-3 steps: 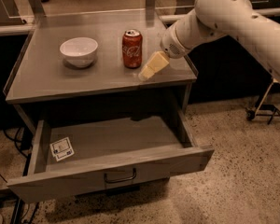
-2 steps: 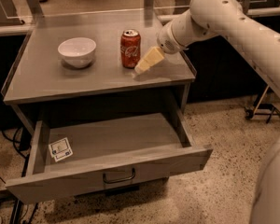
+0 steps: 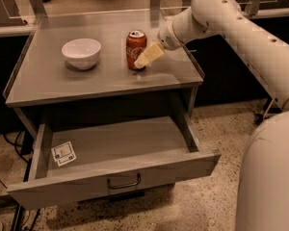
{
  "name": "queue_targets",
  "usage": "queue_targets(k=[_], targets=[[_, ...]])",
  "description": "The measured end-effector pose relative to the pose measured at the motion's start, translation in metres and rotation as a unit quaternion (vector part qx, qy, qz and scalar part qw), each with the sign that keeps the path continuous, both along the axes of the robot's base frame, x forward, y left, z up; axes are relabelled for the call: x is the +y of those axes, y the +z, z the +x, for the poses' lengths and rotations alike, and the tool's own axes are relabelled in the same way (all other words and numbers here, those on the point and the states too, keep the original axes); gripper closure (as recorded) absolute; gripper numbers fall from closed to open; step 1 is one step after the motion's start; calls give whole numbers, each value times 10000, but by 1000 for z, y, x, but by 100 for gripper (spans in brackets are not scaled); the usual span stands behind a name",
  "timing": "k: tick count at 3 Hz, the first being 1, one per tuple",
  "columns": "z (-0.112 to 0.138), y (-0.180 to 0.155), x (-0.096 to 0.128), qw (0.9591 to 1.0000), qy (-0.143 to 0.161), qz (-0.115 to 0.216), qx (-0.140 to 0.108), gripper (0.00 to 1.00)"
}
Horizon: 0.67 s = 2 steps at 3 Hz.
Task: Place coke can into top drawer
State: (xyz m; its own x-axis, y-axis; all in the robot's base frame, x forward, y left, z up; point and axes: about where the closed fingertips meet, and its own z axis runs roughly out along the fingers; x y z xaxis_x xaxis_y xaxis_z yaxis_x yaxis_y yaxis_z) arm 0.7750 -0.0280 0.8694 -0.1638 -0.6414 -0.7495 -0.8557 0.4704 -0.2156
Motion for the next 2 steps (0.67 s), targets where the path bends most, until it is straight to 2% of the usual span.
queue_targets(k=[1,2], targets=[[-2,-7,13,9992,88,344,207,0],[-14,-16,19,9955,103,775,527,0]])
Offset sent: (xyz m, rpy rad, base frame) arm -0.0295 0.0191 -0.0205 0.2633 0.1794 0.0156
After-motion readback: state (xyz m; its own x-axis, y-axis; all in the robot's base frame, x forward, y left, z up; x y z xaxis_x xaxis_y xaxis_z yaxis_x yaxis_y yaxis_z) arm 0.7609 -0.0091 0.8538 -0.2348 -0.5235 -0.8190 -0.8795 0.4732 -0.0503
